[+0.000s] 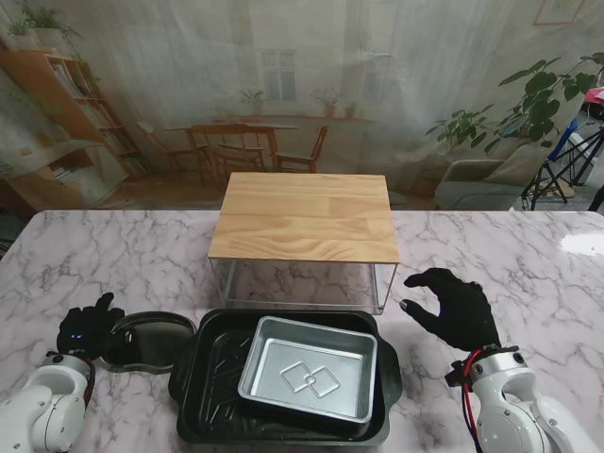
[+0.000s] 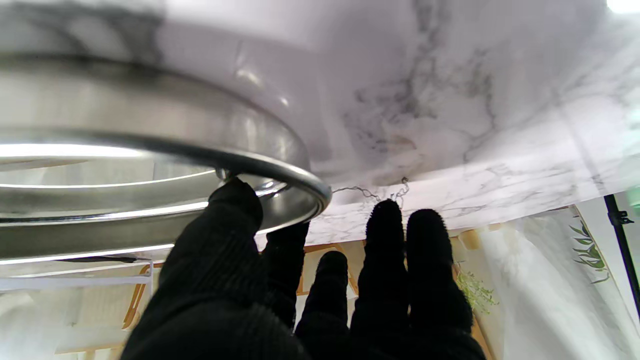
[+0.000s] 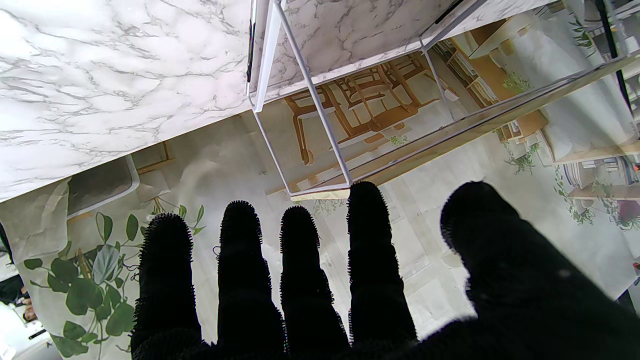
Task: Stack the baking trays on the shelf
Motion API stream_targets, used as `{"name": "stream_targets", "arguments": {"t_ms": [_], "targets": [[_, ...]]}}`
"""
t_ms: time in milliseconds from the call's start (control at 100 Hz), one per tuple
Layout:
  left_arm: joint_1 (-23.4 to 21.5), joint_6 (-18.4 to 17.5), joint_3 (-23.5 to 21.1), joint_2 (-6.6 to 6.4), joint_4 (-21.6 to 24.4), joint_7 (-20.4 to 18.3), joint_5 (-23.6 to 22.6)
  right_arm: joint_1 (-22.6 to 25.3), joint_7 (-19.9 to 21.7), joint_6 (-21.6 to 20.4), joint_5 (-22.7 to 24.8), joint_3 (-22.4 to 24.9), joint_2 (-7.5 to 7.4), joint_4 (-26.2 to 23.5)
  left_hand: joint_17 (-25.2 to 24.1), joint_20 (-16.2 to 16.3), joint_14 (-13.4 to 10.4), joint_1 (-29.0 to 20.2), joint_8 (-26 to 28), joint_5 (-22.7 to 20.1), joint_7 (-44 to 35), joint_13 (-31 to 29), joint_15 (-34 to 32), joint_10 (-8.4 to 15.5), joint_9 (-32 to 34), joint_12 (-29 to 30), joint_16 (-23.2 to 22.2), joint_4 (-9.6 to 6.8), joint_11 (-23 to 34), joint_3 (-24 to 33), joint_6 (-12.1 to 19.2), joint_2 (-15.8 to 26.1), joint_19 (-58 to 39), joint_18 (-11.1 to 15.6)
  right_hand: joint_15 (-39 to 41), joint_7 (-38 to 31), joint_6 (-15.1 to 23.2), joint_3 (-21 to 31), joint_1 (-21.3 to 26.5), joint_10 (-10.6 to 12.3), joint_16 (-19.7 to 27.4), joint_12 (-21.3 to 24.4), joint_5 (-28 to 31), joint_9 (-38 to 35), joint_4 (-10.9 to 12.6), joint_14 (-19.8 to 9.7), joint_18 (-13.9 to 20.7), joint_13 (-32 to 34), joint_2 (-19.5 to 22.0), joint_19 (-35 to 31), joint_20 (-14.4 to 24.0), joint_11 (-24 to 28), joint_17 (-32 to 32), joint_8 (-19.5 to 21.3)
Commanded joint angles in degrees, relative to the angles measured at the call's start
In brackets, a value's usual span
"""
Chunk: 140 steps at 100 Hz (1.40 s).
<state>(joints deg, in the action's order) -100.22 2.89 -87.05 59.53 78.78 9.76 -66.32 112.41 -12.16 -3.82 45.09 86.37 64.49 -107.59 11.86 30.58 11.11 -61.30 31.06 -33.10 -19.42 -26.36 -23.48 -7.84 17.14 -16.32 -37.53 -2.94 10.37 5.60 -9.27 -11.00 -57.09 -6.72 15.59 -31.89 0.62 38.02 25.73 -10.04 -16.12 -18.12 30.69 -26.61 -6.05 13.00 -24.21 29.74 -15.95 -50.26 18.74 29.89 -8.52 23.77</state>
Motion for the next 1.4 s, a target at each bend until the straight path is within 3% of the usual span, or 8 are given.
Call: {"name": "stream_targets", "arguments": {"t_ms": [0,220,350,410,550,710,1020,1390], "targets": [[0.08,0.59,0.52,0.07,-0.80,-0.53,-0.13,0.10,0.15,0.35,0.21,-0.18,-0.05,-0.10,0.03,1.23,-0.61,-2.50,1.84,-2.29,-2.37,0.71,-1.31,1.10,-1.54,-0.65,-0.82,0.32,0.98,0.08,0.04,-2.61,-1.11,1.70,-2.87,1.22,1.28,-1.04,-1.03,0.10,0.82,0.29,0.33,1.67,1.75,-1.03,1.58,-2.16,2.00,1.12,0.77,-0.05,0.80,1.01],[0.54,2.23,2.01,-0.13,-1.48,-0.39,-1.37,0.01,0.17,0.50,0.29,-0.34,-0.06,-0.11,-0.41,0.83,-0.68,-8.61,4.02,-7.73,-12.61,1.09,-1.08,2.71,0.50,-0.83,-0.49,0.48,2.26,0.75,4.03,-2.72,-0.28,2.13,-2.88,1.18,1.27,-0.99,-0.91,0.04,0.83,0.29,0.32,1.77,1.76,-1.03,1.63,-2.17,2.14,1.14,0.83,-0.01,0.80,1.03],[0.74,3.22,2.82,-0.10,-1.79,-0.50,-1.26,-0.04,0.13,0.59,0.24,-0.44,-0.05,-0.12,0.34,0.05,-1.32,-12.60,7.52,-5.00,-21.32,-1.26,-0.30,2.30,4.60,-1.45,1.41,0.84,3.78,2.83,7.61,-1.91,0.29,2.81,-2.88,1.19,1.30,-0.82,-0.58,0.18,0.83,0.30,0.25,1.87,1.77,-1.03,1.62,-2.17,2.64,1.14,0.86,-0.01,0.79,1.03],[0.92,3.56,3.21,-0.01,-2.12,-0.37,-0.66,-0.06,0.06,0.63,0.16,-0.49,-0.03,-0.13,2.10,-0.68,-0.92,-12.63,10.17,-2.86,-24.76,-4.27,-0.22,1.03,8.43,-1.54,2.69,1.86,4.45,6.07,8.42,-2.01,0.09,2.38,-2.83,1.19,1.32,-0.82,-0.53,0.09,0.81,0.28,0.16,1.85,1.75,-0.96,1.62,-2.13,2.75,1.15,0.87,0.05,0.79,1.03],[1.32,4.14,3.85,0.22,-2.80,-0.01,0.87,-0.07,-0.13,0.66,-0.03,-0.55,0.03,-0.16,7.39,-2.05,-0.57,-12.66,16.39,0.84,-29.12,-12.51,-0.28,-1.75,19.87,-1.15,6.09,4.41,5.76,11.03,8.44,-0.82,-1.29,1.40,-2.77,1.14,1.31,-0.69,-0.27,0.11,0.79,0.28,0.03,1.84,1.73,-1.05,1.64,-2.08,3.27,1.16,0.89,0.13,0.79,1.05],[1.61,4.14,3.94,0.47,-3.31,0.55,2.36,-0.03,-0.19,0.71,-0.55,-0.62,0.10,-0.28,15.05,-3.61,-1.77,-12.67,22.43,2.77,-32.65,-21.22,-0.57,-2.33,29.36,-1.44,10.23,6.01,7.44,14.62,8.44,0.38,-2.71,-0.22,-2.71,1.06,1.26,-0.78,-0.27,0.09,0.78,0.27,-0.07,1.86,1.62,-1.00,1.62,-2.06,3.59,1.16,0.93,0.23,0.76,1.06],[0.75,2.01,1.49,1.11,-1.30,-3.20,8.19,-0.15,-0.23,0.86,-1.04,-0.80,0.17,-0.34,20.20,-4.75,1.42,-12.67,28.80,7.26,-35.32,-24.57,-4.38,-3.05,29.18,-4.78,11.67,7.06,11.59,17.26,8.04,3.47,-5.81,-2.76,-2.58,1.02,1.12,-1.02,-0.38,0.07,0.72,0.27,-0.45,1.89,1.53,-1.03,1.61,-2.02,3.82,1.16,0.98,0.32,0.76,1.03],[0.76,2.24,-1.68,1.87,1.02,-9.21,17.72,-0.15,-0.04,0.75,-1.16,-0.74,0.15,-0.40,26.63,-5.15,5.01,-12.67,31.04,7.93,-35.90,-28.01,-10.24,-4.64,29.44,-11.84,11.17,7.23,14.89,19.10,7.17,3.66,-12.76,-4.08,-2.48,0.95,1.01,-1.38,-0.68,0.08,0.69,0.22,-0.89,1.84,1.49,-0.98,1.64,-1.97,3.80,1.13,1.03,0.47,0.77,0.99]]}}
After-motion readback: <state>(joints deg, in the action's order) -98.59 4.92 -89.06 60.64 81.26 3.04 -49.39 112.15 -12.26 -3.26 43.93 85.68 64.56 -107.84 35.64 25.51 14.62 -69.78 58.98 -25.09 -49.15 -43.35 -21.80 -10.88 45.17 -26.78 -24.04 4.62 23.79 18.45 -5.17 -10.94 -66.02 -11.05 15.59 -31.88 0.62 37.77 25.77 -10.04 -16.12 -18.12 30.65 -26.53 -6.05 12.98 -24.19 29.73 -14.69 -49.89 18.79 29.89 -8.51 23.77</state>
